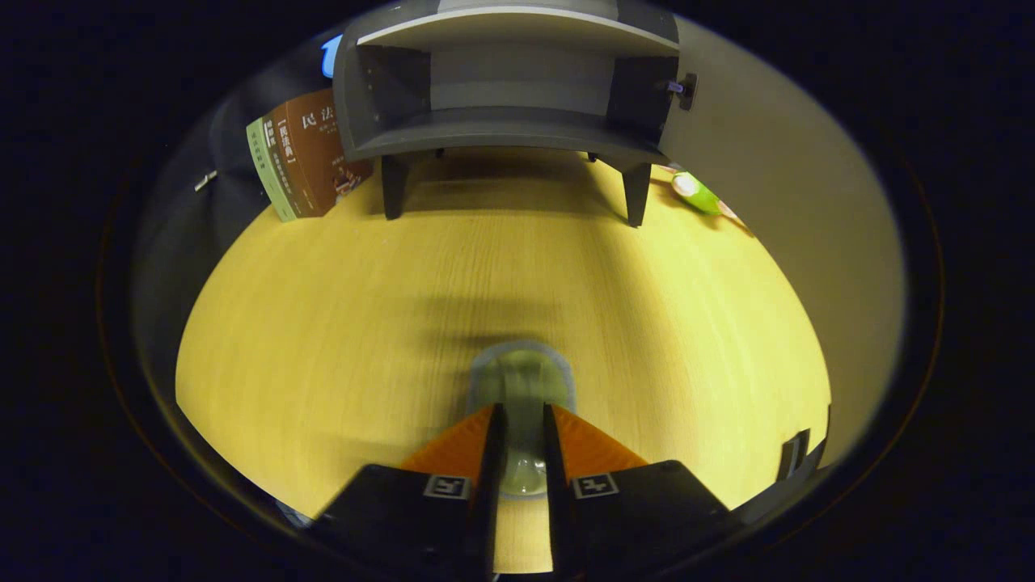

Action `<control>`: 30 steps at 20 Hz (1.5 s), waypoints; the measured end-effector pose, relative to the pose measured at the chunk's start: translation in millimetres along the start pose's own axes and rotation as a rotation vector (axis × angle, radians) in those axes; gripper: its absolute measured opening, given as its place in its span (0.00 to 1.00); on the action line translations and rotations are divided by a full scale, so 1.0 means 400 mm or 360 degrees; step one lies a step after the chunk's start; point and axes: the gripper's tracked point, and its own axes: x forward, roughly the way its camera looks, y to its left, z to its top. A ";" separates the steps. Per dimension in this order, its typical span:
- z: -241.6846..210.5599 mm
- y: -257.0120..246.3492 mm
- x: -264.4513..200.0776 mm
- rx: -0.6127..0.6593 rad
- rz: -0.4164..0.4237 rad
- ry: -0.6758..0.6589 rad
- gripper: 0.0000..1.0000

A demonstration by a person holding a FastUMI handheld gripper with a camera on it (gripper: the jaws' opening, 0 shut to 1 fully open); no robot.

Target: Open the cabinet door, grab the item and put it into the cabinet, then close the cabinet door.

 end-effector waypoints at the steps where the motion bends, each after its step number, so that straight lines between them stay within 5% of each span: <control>1: -0.002 -0.007 0.014 -0.0009 -0.0022 -0.0001 0.21; 4: 0.007 -0.010 0.004 -0.0043 -0.0016 -0.0023 0.13; 13: 0.167 -0.027 -0.152 0.0050 0.0093 -0.0192 0.13; 24: 0.539 -0.060 -0.393 0.0120 0.0141 -0.0551 0.13; 30: 0.752 -0.060 -0.430 0.0078 0.0131 -0.0693 0.13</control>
